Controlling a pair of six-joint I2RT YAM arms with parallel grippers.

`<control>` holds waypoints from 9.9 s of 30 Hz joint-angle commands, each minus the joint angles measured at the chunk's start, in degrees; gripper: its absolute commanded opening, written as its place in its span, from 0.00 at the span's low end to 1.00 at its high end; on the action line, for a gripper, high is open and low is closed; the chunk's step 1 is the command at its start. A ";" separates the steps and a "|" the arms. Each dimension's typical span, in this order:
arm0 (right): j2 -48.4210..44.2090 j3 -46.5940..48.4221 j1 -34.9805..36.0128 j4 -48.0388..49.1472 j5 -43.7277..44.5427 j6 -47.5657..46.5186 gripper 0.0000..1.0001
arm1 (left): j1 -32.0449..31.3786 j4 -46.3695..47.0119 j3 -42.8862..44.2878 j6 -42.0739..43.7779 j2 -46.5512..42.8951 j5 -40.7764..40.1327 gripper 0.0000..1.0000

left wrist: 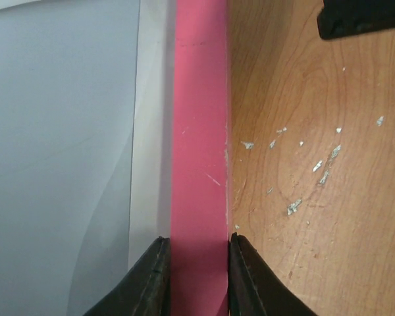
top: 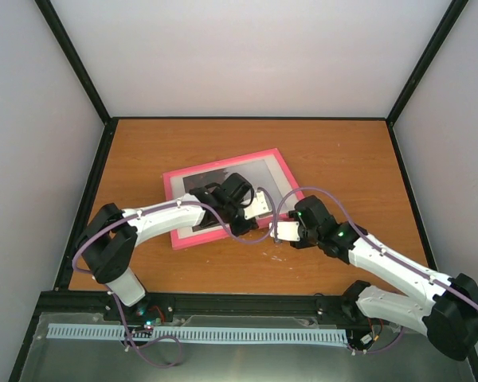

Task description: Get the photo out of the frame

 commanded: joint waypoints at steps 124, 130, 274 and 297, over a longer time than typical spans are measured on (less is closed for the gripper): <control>42.12 78.95 -40.60 -39.53 -45.08 60.94 0.03 | 6.58 20.08 -22.87 -29.62 -47.20 -54.69 0.83; 43.65 73.41 -46.53 -38.24 -52.20 64.00 0.03 | 6.64 19.88 -22.76 -29.54 -46.75 -54.27 0.83; 5.80 6.32 -49.39 -29.36 -12.04 6.60 0.73 | 10.34 23.41 -8.16 -24.63 -21.59 -31.71 1.00; 17.41 3.30 -49.16 -22.99 -10.53 4.70 0.55 | 10.08 23.34 -11.11 -20.34 -28.28 -16.75 1.00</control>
